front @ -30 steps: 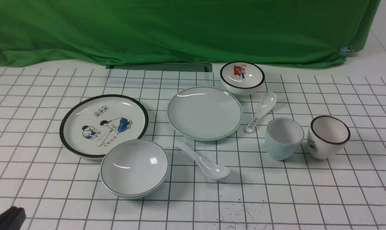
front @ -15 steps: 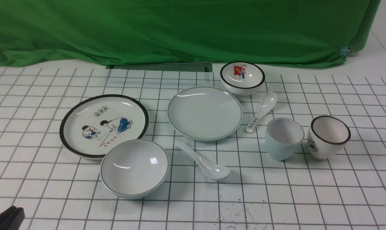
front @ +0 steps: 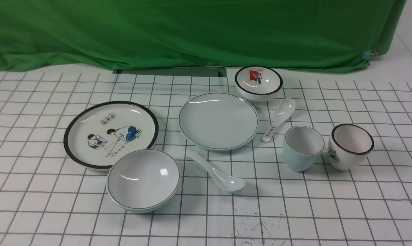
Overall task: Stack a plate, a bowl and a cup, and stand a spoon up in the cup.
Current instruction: Use the left arm to grab a blue rice bowl
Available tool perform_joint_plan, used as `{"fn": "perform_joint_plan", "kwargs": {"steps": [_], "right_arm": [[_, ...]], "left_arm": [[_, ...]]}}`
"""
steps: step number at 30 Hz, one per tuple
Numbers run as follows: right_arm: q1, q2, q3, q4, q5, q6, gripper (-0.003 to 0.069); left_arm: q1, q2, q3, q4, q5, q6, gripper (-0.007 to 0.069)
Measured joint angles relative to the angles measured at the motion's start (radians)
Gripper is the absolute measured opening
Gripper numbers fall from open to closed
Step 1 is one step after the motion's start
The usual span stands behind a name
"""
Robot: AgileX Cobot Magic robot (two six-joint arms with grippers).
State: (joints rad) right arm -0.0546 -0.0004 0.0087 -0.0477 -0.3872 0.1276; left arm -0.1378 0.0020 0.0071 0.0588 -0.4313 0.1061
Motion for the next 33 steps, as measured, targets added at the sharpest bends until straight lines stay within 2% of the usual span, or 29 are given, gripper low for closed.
{"fn": "perform_joint_plan", "kwargs": {"steps": [2,3,4,5,7,9,11,12,13,17,19,22,24,25,27,29,31,33], "right_arm": [[0.000,0.000,0.000,-0.002,-0.100,0.138,0.0240],[0.000,0.000,0.000,-0.002,-0.115,0.167,0.0240],[0.000,0.000,0.000,-0.002,-0.165,0.269,0.0238],[0.000,0.000,0.000,-0.002,-0.183,0.315,0.0233],[0.000,0.000,0.000,-0.002,-0.193,0.349,0.0218],[0.000,0.007,-0.010,-0.003,-0.166,0.359,0.0141],[0.000,0.045,-0.086,-0.008,-0.089,0.309,0.0049],[0.000,0.073,-0.120,-0.010,-0.058,0.280,0.0033],[0.000,0.073,-0.130,-0.009,-0.050,0.271,0.0030],[0.000,0.250,-0.319,-0.011,0.128,0.043,0.0014],[0.000,0.327,-0.379,-0.011,0.227,-0.023,0.0014],[0.000,0.494,-0.472,-0.008,0.509,-0.077,0.0014],[0.000,0.586,-0.499,-0.001,0.663,-0.098,0.0013],[0.001,0.595,-0.501,0.001,0.677,-0.103,0.0013],[0.017,0.707,-0.503,0.039,0.810,-0.156,0.0011],[0.032,0.757,-0.503,0.061,0.859,-0.187,0.0011],[0.083,0.842,-0.503,0.124,0.890,-0.258,0.0011],[0.145,0.924,-0.504,0.170,0.881,-0.310,0.0011]], "left_arm": [[0.000,0.000,0.000,-0.012,-0.113,-0.060,-0.0029],[0.000,0.000,0.000,-0.019,-0.121,-0.081,-0.0029],[0.000,0.000,0.000,-0.047,-0.180,-0.177,-0.0027],[0.000,0.000,0.000,-0.051,-0.201,-0.224,-0.0026],[0.000,0.007,-0.008,-0.040,-0.206,-0.288,-0.0025],[0.000,0.053,-0.105,0.028,-0.098,-0.343,-0.0026],[0.000,0.153,-0.249,0.084,0.052,-0.361,-0.0026],[0.000,0.197,-0.326,0.094,0.128,-0.362,-0.0026],[0.000,0.209,-0.356,0.096,0.156,-0.362,-0.0026],[0.000,0.487,-0.597,0.106,0.358,-0.326,-0.0026],[0.000,0.605,-0.659,0.095,0.443,-0.317,-0.0026],[0.000,0.841,-0.756,-0.044,0.733,-0.239,-0.0026],[0.000,0.965,-0.792,-0.175,0.894,-0.122,-0.0025],[0.000,0.987,-0.795,-0.201,0.908,-0.100,-0.0024],[-0.002,1.124,-0.818,-0.321,1.042,-0.020,-0.0009],[-0.002,1.169,-0.821,-0.350,1.069,-0.010,0.0007],[-0.002,1.265,-0.823,-0.371,1.087,0.003,0.0064],[-0.002,1.332,-0.826,-0.375,1.084,0.004,0.0161]]}}
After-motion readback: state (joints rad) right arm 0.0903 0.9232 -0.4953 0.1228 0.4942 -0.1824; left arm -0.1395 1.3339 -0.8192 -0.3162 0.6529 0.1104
